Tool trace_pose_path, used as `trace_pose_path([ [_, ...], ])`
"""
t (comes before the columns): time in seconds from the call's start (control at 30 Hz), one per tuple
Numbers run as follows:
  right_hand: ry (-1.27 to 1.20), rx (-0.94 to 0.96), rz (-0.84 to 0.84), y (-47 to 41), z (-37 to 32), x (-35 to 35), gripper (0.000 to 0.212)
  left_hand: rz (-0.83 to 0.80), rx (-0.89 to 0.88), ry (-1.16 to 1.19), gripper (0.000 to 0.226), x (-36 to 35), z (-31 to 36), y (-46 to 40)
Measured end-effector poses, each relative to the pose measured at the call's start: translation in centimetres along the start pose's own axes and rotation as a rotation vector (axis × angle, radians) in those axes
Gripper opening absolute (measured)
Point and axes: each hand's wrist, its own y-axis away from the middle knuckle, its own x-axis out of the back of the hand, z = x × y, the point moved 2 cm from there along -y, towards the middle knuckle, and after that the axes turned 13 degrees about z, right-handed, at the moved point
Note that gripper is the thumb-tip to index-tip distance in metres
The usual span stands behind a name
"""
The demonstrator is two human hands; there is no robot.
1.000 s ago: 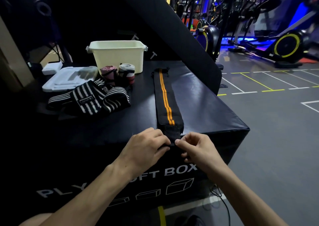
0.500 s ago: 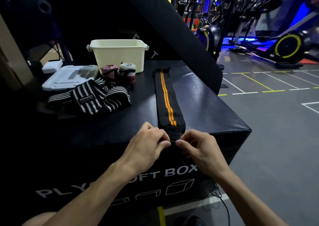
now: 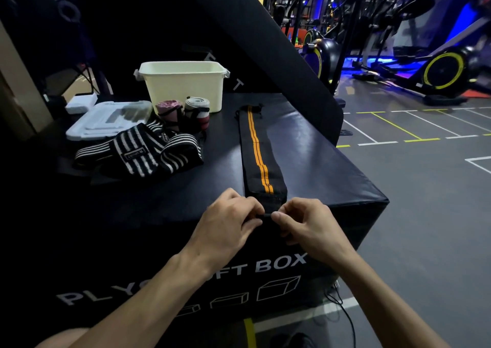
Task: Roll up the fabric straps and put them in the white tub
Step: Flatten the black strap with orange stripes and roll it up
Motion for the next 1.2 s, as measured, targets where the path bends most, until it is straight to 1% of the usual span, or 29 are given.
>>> trace_pose_path([
  [0.07,-0.005,-0.026,-0.022,-0.2,0.0,-0.1,0.019,0.002,-0.07,-0.081,0.022,-0.1,0.2,-0.1],
  [0.2,-0.04,-0.072,-0.037,-0.5,0.0,-0.2,0.024,0.07,-0.204,-0.24,0.024,-0.4,0.5,-0.6],
  [0.3,-0.059,-0.077,-0.006,-0.4,0.1,-0.3,0.023,0.082,-0.249,-0.286,0.021,-0.6,0.3,-0.7],
  [0.4,-0.091,-0.028,0.052,0.0,0.1,-0.3,0.015,0.078,-0.247,-0.289,0.019,-0.8,0.1,-0.8],
  [0.47,-0.09,0.069,0.08,0.2,-0.1,-0.1,0.015,0.063,-0.215,-0.263,0.016,-0.8,0.0,-1.0],
  [0.57,0.067,0.316,0.065,0.2,-0.1,0.3,0.017,0.014,-0.113,-0.19,0.011,-0.6,-0.5,-1.4],
  [0.6,0.125,0.372,0.058,0.1,0.0,0.4,0.018,-0.005,-0.063,-0.157,0.011,-0.6,-0.7,-1.6],
  [0.7,0.256,0.452,0.096,-0.1,0.4,0.6,0.022,-0.049,0.081,-0.049,0.011,-0.6,-1.2,-2.0],
  [0.8,0.292,0.528,0.14,-0.4,0.3,0.4,0.015,-0.099,0.204,0.007,0.01,-0.5,-1.3,-2.3],
  [0.87,0.308,0.534,0.136,-0.8,0.1,0.3,0.013,-0.118,0.218,0.011,0.011,-0.4,-1.2,-2.5],
  [0.97,0.293,0.517,0.095,-1.8,0.2,0.5,0.011,-0.058,0.119,-0.007,0.016,-0.2,-1.3,-2.3],
  [1.03,0.288,0.536,0.054,-2.3,0.2,0.6,0.012,-0.019,0.003,-0.089,0.023,-0.1,-1.4,-2.3],
  [1.1,0.292,0.535,0.026,-2.9,0.3,0.7,0.015,0.015,-0.103,-0.175,0.023,-0.2,-1.3,-2.4],
  [1.2,0.302,0.507,0.063,-3.7,0.3,0.3,0.022,0.041,-0.188,-0.196,0.019,-0.4,-1.1,-2.7],
])
